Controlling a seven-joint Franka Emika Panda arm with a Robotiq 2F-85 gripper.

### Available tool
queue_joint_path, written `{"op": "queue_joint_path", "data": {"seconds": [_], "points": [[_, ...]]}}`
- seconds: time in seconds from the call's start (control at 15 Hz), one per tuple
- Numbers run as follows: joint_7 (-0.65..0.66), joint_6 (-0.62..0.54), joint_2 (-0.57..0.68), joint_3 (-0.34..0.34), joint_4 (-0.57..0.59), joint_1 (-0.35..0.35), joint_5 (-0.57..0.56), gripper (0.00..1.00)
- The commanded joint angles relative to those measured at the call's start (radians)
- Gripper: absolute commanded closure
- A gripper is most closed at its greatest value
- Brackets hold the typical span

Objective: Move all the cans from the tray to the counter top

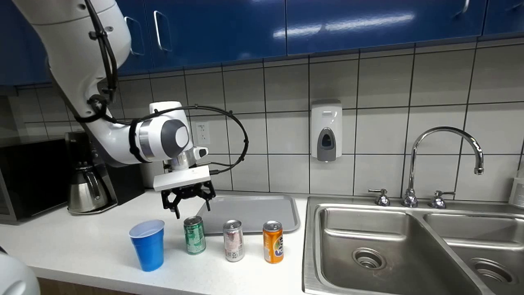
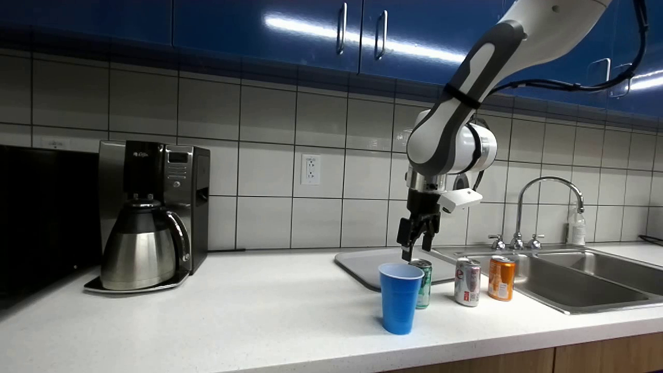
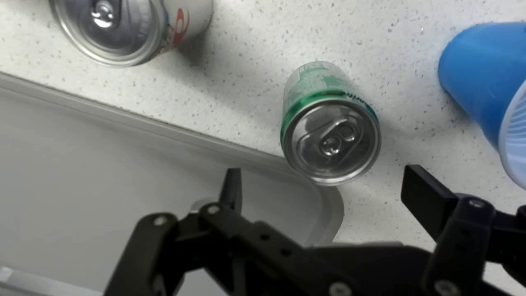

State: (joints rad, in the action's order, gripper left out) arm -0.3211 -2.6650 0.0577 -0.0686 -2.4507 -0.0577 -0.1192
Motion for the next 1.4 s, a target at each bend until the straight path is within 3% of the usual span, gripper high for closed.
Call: {"op": "queue_joint_path", "data": {"seconds": [0.0, 0.87, 1.27, 1.33], "points": [[0.058, 0.002, -0.075, -0.001, -0.022, -0.007, -0.04, 0.0], [0.259, 0.017, -0.236, -0.042, -0.075, -0.023, -0.162, 0.0], [0.293, 0.027, -0.282, -0.063, -0.118, -0.03, -0.128, 0.0], [0.256, 0.006, -0.235, -0.052, -0.088, -0.027, -0.127, 0.0]]}}
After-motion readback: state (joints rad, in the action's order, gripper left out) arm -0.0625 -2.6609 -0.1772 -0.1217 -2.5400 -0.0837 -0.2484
